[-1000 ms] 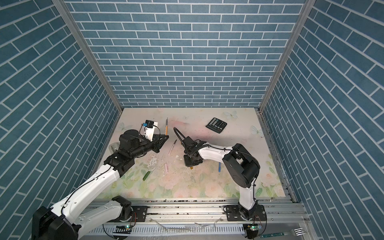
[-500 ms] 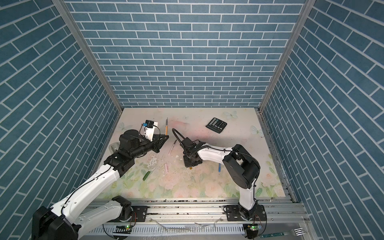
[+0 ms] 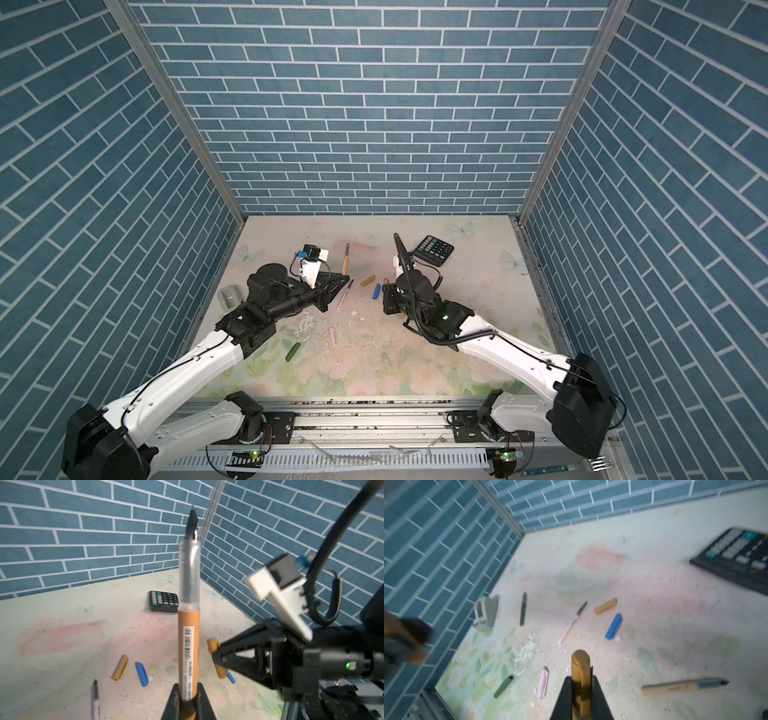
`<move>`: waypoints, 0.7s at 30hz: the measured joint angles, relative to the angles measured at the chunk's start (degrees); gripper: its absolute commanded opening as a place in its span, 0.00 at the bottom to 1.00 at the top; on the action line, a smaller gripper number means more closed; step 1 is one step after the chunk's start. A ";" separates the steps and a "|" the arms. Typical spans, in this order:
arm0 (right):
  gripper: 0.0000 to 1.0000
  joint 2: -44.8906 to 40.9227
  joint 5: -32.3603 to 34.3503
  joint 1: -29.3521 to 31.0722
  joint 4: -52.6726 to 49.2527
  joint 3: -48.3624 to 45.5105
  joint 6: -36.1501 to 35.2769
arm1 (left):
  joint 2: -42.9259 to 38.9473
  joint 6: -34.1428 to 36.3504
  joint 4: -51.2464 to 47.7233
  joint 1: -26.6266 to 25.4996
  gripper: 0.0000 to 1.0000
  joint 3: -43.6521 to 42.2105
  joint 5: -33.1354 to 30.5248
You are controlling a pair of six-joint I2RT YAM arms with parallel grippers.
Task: Insert the pens into the pen caps
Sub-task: 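Raise the orange cap with the right gripper and swing it toward the left gripper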
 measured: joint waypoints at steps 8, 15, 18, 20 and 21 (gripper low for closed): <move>0.10 -7.50 4.76 0.00 11.74 -0.11 -2.95 | 4.02 2.69 -1.66 -6.54 0.00 0.35 2.29; 0.10 -7.08 5.05 0.00 16.87 0.07 -4.02 | 4.90 4.63 -3.17 -9.49 0.00 1.22 3.15; 0.10 -6.95 5.05 0.00 18.14 0.11 -4.26 | 5.05 5.05 -3.50 -9.90 0.00 1.22 3.32; 0.10 -6.95 5.05 0.00 18.75 0.11 -4.28 | 5.07 5.16 -3.78 -9.97 0.00 1.22 3.34; 0.10 -6.95 5.05 0.00 18.97 0.11 -4.28 | 5.07 5.20 -3.80 -9.99 0.00 1.22 3.34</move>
